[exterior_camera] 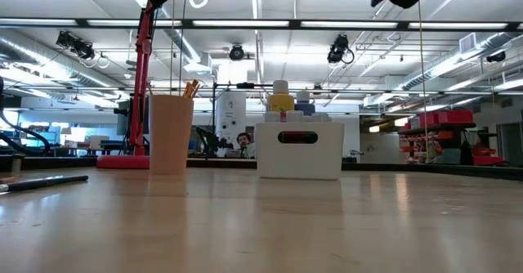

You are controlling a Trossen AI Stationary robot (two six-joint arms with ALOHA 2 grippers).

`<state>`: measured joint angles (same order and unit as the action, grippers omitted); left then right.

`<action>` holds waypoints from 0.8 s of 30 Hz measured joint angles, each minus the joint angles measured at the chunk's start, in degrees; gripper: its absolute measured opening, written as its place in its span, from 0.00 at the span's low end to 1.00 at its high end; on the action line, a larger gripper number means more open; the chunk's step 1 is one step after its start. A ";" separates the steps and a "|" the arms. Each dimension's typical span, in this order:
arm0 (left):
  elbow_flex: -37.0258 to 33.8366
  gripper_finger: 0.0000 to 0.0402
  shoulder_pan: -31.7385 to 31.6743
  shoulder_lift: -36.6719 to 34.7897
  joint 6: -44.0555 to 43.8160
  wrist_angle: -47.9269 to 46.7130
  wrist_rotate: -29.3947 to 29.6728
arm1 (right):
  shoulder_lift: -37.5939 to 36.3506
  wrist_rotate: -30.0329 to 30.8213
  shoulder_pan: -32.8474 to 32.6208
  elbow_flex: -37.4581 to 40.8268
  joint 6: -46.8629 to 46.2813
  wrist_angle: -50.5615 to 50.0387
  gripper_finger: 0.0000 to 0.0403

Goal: Pick & Place Paint Supplies
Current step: Put the white paint brush into the orange cup

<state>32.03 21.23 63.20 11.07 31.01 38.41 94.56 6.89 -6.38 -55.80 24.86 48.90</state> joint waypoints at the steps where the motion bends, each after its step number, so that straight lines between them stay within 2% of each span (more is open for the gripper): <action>1: 0.00 0.05 -0.26 0.00 -0.13 0.14 -0.33 | -0.02 -2.64 0.84 0.10 -2.23 1.46 0.12; 6: -0.02 0.05 -1.98 0.97 -0.59 0.38 -1.81 | -0.04 -4.65 3.06 -0.04 -9.25 0.70 0.12; 13: -0.04 0.05 -2.33 1.57 -0.55 1.90 -2.22 | -0.06 -6.88 3.20 -0.06 -9.42 -2.75 0.12; 18: 0.02 0.05 -2.37 1.53 -0.54 3.42 -2.11 | -0.02 -6.46 3.33 -0.06 -9.33 -1.31 0.13; 24: 0.02 0.06 -2.49 1.53 -0.54 3.02 -2.14 | -0.02 -7.85 3.37 -0.06 -9.24 -0.14 0.09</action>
<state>32.05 18.73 64.73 10.52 34.03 36.27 94.54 -0.97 -3.01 -55.86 15.63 48.76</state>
